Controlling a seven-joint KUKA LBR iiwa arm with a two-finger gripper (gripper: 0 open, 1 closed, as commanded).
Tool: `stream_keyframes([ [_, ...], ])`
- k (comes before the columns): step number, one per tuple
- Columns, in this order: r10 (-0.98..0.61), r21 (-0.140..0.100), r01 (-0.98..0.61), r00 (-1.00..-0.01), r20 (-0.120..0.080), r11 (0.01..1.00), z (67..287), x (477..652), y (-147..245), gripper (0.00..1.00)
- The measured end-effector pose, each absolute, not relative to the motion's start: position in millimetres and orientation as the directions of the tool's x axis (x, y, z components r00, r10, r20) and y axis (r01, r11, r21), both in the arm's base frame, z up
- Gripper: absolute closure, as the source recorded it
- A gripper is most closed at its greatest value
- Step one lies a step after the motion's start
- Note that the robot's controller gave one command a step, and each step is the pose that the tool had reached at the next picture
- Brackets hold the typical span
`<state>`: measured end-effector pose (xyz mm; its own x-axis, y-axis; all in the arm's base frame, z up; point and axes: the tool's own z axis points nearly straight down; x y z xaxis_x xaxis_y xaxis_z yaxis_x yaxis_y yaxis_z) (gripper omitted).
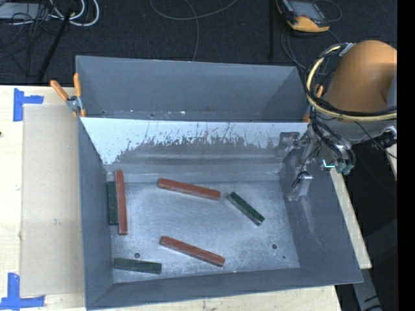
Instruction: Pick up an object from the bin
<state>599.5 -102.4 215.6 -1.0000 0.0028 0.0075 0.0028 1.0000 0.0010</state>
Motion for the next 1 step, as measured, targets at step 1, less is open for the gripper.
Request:
stream_keyframes([
  [1, 0.061, 0.002, 0.061, -0.998, 0.01, 0.998, 68.2, 583.3, -79.8, 0.0],
])
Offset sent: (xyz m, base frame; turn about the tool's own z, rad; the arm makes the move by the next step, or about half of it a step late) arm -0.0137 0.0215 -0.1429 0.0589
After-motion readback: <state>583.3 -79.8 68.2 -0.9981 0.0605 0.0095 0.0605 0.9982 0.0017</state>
